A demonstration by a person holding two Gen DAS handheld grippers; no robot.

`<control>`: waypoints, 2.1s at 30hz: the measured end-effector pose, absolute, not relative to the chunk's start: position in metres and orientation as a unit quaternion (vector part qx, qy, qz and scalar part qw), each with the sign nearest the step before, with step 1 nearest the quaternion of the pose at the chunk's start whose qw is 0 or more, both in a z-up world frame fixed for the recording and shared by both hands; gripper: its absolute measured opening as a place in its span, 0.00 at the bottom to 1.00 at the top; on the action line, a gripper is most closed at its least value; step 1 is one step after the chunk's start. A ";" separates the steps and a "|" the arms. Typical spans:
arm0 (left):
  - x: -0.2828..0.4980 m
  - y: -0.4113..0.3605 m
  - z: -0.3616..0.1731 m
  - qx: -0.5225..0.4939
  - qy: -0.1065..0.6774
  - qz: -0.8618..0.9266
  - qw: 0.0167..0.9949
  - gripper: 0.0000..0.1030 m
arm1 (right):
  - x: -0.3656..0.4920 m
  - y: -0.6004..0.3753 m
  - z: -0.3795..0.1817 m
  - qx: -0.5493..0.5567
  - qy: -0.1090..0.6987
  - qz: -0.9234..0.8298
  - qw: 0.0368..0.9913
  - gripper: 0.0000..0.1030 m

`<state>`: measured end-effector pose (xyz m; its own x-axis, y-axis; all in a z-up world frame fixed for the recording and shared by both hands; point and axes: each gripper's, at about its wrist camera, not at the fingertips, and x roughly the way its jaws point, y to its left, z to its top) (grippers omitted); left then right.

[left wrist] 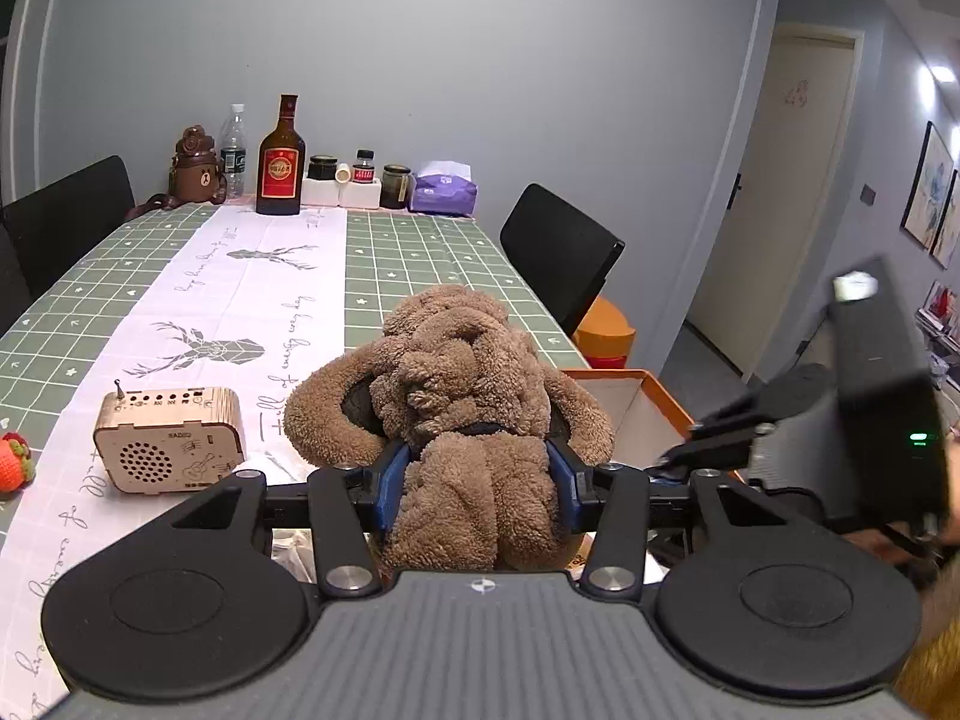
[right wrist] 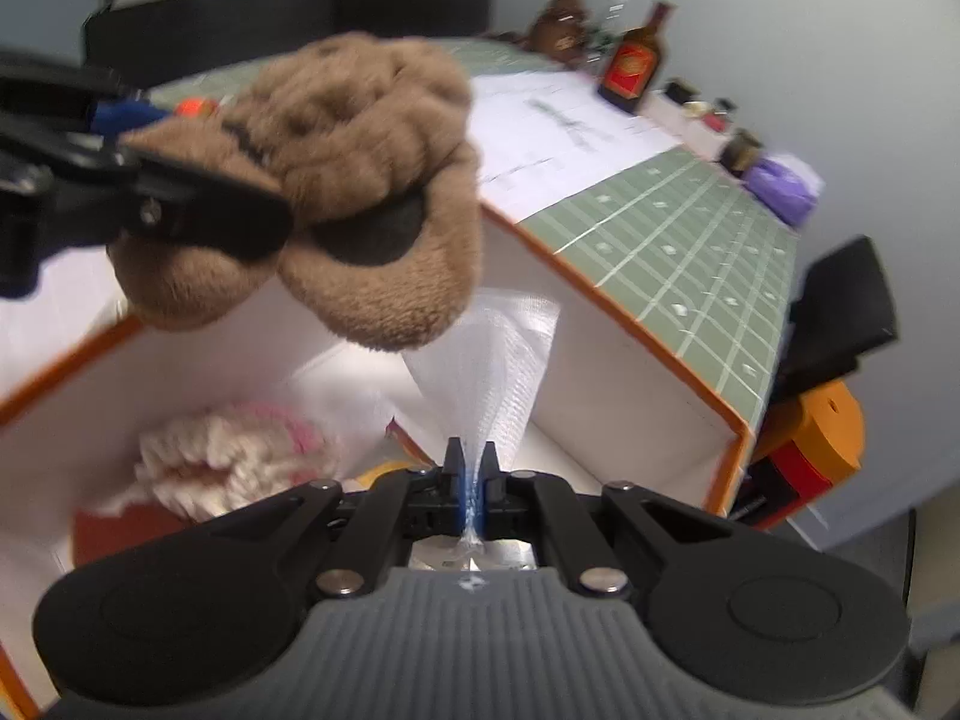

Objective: Organize soft objects
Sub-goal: 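Carry the plastic bag with the right tool into the orange box and release it, then lower the brown bear into the orange box with the left tool and release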

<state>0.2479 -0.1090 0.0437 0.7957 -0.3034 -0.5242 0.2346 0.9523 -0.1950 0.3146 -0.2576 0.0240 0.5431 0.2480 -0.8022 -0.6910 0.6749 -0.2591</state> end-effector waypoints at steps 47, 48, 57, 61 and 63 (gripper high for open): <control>0.293 -0.153 0.025 -0.009 0.335 -0.106 0.936 0.56 | 0.276 -0.324 0.066 -0.194 0.284 0.127 0.930 0.92; 0.293 -0.156 0.025 -0.006 0.335 -0.103 0.936 0.58 | 0.272 -0.326 0.068 -0.180 0.284 0.123 0.933 0.92; 0.282 -0.156 0.037 0.000 0.303 -0.092 0.949 0.92 | 0.241 -0.323 0.084 -0.130 0.275 0.145 0.941 0.92; 0.275 -0.144 0.051 -0.020 0.294 -0.086 0.952 0.92 | 0.234 -0.320 0.088 -0.120 0.273 0.149 0.943 0.92; 0.271 -0.135 0.060 -0.030 0.289 -0.081 0.953 0.92 | 0.231 -0.318 0.090 -0.116 0.271 0.152 0.944 0.92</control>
